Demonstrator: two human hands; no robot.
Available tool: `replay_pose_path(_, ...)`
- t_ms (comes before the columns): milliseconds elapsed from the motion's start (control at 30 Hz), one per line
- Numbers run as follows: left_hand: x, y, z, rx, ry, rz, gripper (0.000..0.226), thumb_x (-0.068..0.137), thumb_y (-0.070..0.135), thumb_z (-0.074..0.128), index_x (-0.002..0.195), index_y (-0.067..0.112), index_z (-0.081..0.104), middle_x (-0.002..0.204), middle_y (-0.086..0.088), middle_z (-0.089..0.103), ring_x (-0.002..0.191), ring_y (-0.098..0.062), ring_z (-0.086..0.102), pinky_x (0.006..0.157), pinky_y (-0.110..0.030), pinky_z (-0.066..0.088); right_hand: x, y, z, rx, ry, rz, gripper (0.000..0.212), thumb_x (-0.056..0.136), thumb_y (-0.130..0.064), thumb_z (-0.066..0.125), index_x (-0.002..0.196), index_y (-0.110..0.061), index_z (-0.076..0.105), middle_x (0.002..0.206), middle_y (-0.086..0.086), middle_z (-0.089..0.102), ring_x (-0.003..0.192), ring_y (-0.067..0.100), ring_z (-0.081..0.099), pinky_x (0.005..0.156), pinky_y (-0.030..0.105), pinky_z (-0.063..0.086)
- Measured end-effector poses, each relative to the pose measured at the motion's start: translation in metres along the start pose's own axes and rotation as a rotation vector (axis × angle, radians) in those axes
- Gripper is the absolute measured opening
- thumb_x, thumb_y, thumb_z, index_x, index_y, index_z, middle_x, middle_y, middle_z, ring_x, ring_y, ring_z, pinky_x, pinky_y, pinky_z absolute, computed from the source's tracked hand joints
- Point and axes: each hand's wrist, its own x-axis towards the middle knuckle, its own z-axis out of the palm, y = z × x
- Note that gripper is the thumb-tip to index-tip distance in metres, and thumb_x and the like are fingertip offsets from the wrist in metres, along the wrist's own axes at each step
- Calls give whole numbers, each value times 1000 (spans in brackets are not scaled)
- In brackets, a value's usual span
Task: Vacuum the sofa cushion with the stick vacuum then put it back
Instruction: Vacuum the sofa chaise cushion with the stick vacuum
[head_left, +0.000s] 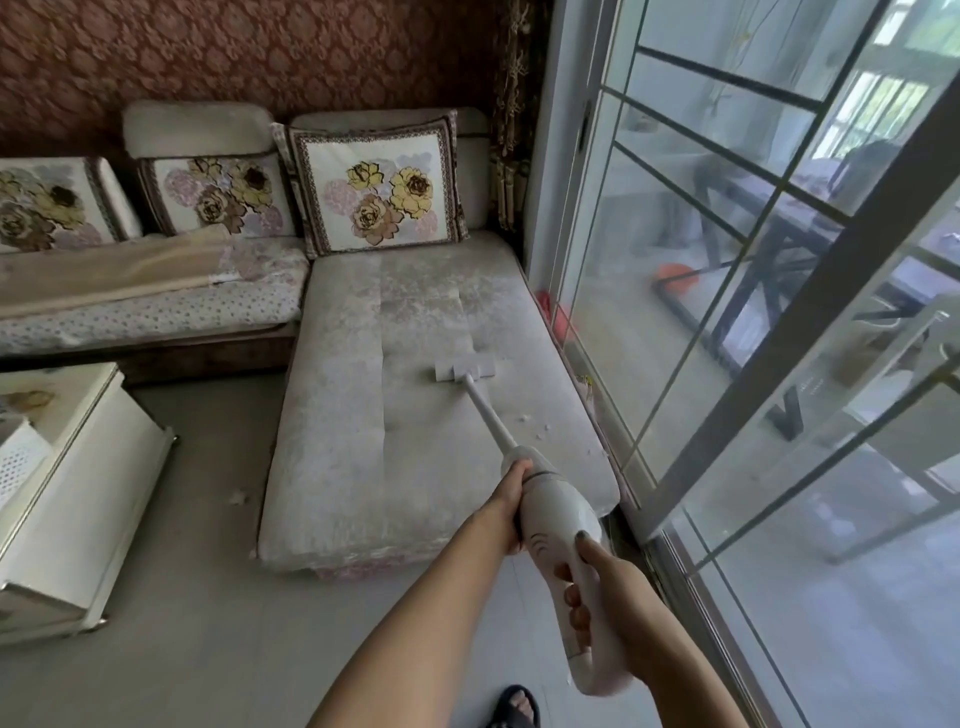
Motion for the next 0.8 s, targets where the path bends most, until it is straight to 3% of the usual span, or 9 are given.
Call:
replay_pose_path(100,-15,-24,0,8,16,-8,62,84,67,49,115,14,61,98,-12,69,90,-28,65,72,-31,53,-19,22,-6,5,0,12,46,99,-40,42,95,1,61,50,5,48,37,14,40,37,22,32)
replay_pose_path(200,-27,-46,3,16,23,-6,65,82,68,50,117,14,61,105,-13,70,96,-29,66,75,-32,54,-36,40,-15,10,5,20,46,99,-42,42,96,0,60,51,4,48,37,14,40,39,20,31)
replay_pose_path(667,-74,-139,37,25,57,-7,51,83,62,51,91,13,61,78,-9,65,69,-24,62,58,-25,48,-96,108,-68,36,5,7,46,100,-40,41,94,1,60,50,5,47,37,15,38,40,18,30)
replay_pose_path(800,-85,-167,43,16,69,-2,59,80,65,53,106,13,62,83,-11,67,72,-25,64,59,-26,50,-118,126,-82,31,-17,13,45,101,-40,41,94,1,59,51,5,46,38,14,38,37,18,30)
